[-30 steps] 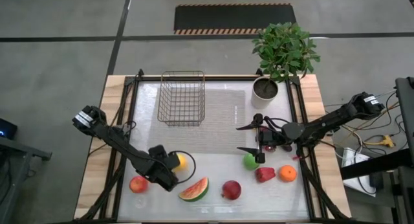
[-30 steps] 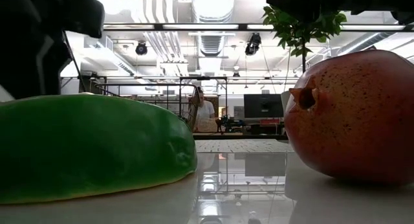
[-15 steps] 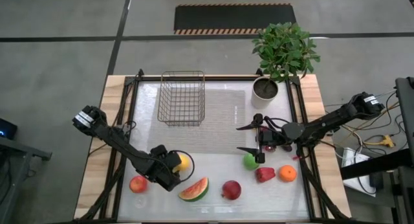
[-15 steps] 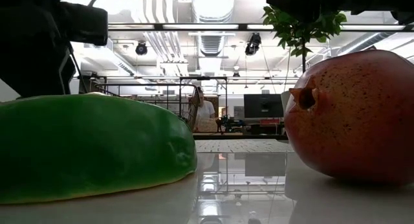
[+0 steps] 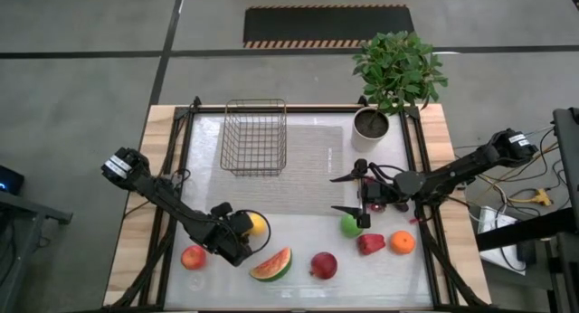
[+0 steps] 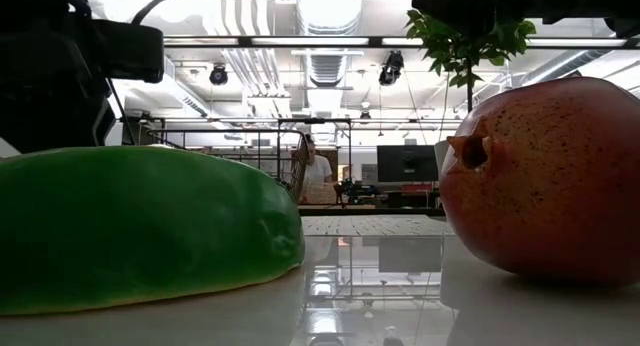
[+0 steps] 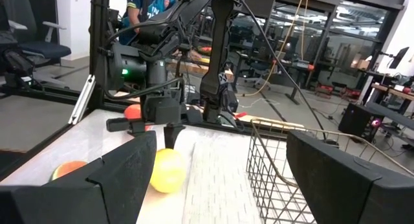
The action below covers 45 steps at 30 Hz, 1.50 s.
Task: Build produce basket
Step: Put the yellow pear into the brown wire basket
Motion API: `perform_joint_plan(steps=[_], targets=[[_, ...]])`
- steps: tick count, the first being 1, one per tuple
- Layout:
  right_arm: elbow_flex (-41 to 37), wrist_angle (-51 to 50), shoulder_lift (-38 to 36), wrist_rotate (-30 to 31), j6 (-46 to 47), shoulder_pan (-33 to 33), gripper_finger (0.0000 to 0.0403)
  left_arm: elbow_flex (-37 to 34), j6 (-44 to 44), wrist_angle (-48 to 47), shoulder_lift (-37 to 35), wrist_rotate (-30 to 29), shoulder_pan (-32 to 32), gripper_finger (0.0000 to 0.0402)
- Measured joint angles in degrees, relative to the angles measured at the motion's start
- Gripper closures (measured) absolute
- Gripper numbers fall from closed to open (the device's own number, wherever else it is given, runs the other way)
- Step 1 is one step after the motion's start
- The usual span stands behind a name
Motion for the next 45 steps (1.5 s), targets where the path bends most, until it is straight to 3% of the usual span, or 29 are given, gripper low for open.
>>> perform_joint_plan(steps=[4, 12, 24, 30, 37, 45], targets=[[0.00, -0.08, 0.02, 0.00, 0.05, 0.00, 0.0076, 0.02, 0.00, 0.00, 0.00, -0.35, -0.01, 0.0281], [0.00, -0.15, 0.02, -0.02, 0.52, -0.01, 0.0076, 3.10, 3.27, -3.43, -0.70, -0.48, 0.22, 0.0289], [0.00, -0.18, 0.02, 0.00, 0.52, -0.02, 0.0076, 21.24, 15.59, -23.71, -3.15, 16.82, 7.41, 0.0290], [0.00, -0.65, 0.02, 0.00, 0.50, -0.02, 0.0076, 32.26, 21.21, -31.34, -3.15, 23.98, 13.92, 0.0290], [0.00, -0.72, 0.02, 0.00, 0.50, -0.02, 0.0076, 44.91, 26.24, -46.97, -3.15, 24.68, 24.66, 0.0290], [0.00, -1.55, 0.02, 0.15, 0.50, -0.02, 0.0076, 49.66, 38.07, -49.81, -3.15, 24.72, 42.90, 0.0290]])
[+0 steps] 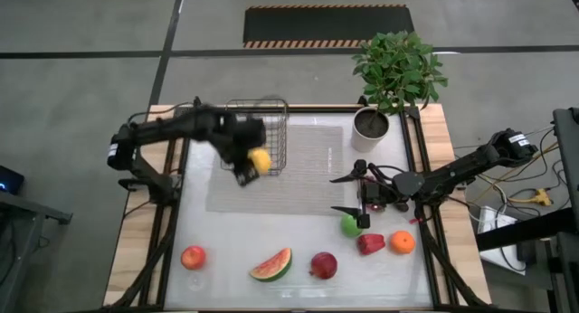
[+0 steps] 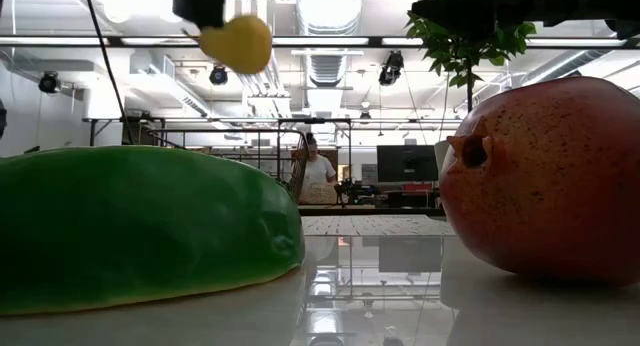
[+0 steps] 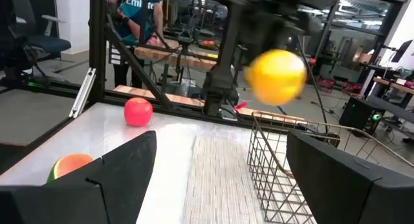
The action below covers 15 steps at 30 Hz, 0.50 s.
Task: Build produce basket
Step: Put the yellow pear into the brown wire basket
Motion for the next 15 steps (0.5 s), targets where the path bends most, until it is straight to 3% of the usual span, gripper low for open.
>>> perform_joint_plan(steps=[8, 15], targets=[[0.00, -0.20, -0.01, 0.00, 0.05, 0.00, 0.0076, -1.92, 9.62, -0.04, 3.31, 0.07, 18.73, 0.0290], [0.00, -0.87, 0.00, 0.96, 0.20, 0.00, 0.0076, -2.14, 17.42, 0.00, 12.26, -0.02, 26.44, 0.0290]])
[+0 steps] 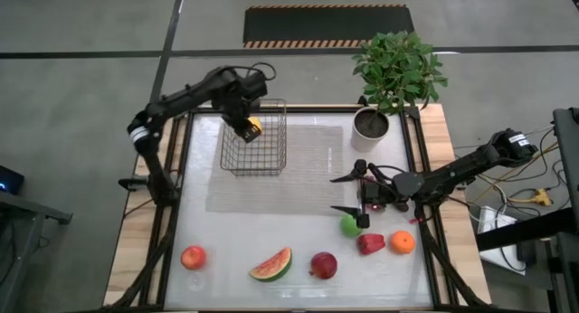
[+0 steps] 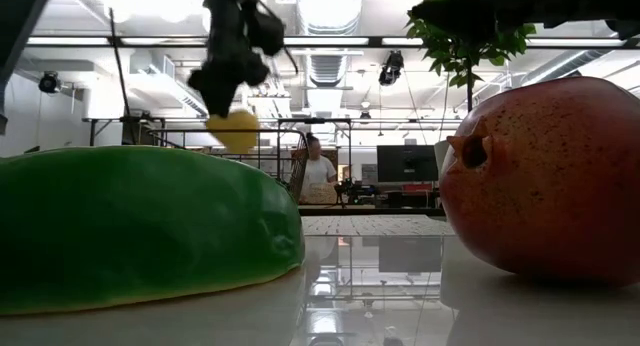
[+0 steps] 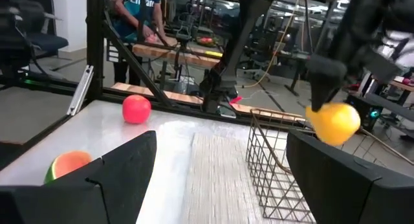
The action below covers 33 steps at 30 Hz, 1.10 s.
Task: Build produce basket
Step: Put the yellow pear into the brown wire basket
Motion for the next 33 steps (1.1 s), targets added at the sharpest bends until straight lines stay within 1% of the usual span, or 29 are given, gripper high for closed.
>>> perform_joint_plan(steps=[4, 7, 13, 20, 26, 29, 33], targets=[[0.00, -1.18, 0.00, 1.80, 0.50, 0.00, 0.0076, 0.10, 3.71, -0.01, 6.34, 0.00, 1.07, 0.0290], [0.00, -1.59, 0.00, 2.04, 0.61, 0.00, 0.0076, 0.12, 6.59, 0.00, 10.55, -0.20, 1.05, 0.0290], [0.00, -1.73, 0.00, 2.01, 0.90, 0.00, 0.0076, 0.15, 9.25, -0.04, 16.02, -0.76, 1.02, 0.0290], [0.00, -1.97, 0.00, 2.01, 0.90, 0.00, 0.0076, 0.11, 10.73, 0.25, 16.99, -1.64, 0.99, 0.0290], [0.00, -1.97, 0.00, 1.99, 1.35, 0.00, 0.0076, 0.04, 10.91, 2.57, 17.01, -1.66, 0.99, 0.0288], [0.00, -1.97, 0.00, 1.97, 1.41, 0.00, 0.0076, 0.07, 11.12, 3.49, 17.01, -1.66, 0.99, 0.0274], [0.00, -1.97, 0.00, 1.93, 1.53, 0.00, 0.0076, 0.07, 11.13, 4.17, 17.01, -1.66, 0.99, 0.0245]])
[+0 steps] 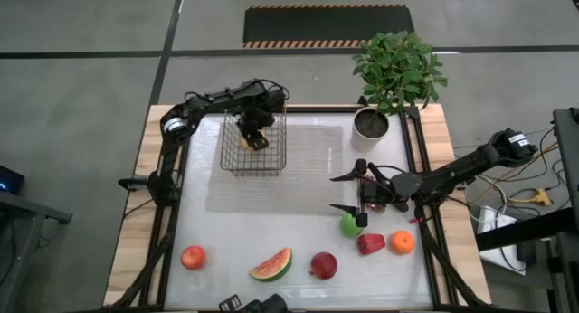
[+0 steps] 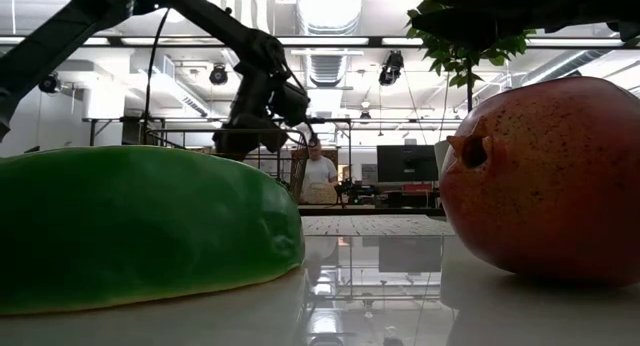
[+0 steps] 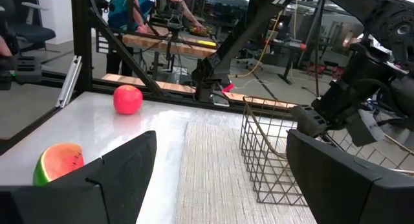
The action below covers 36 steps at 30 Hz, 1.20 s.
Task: Build produce basket
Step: Put the yellow pear into the brown wire basket
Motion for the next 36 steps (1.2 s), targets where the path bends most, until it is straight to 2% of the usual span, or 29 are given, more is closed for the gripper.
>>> perform_joint_plan(steps=[7, 15, 22, 36], targets=[[0.00, 0.00, 0.00, -0.02, 0.55, 0.00, 0.0076, 0.27, 1.12, 0.95, 0.00, 0.02, 0.00, 0.0213], [0.00, 0.00, 0.00, -0.02, 0.55, 0.00, 0.0076, 1.19, 1.40, 1.34, 0.00, -0.19, 0.00, 0.0212], [0.00, 0.00, 0.00, -0.02, 0.44, 0.00, 0.0076, 3.63, 1.50, 1.43, 0.00, -6.53, -0.01, 0.0212], [0.00, -0.12, 0.00, -0.02, 0.39, 0.00, 0.0076, 9.94, 3.84, 1.43, -0.74, -6.93, -0.11, 0.0212]])
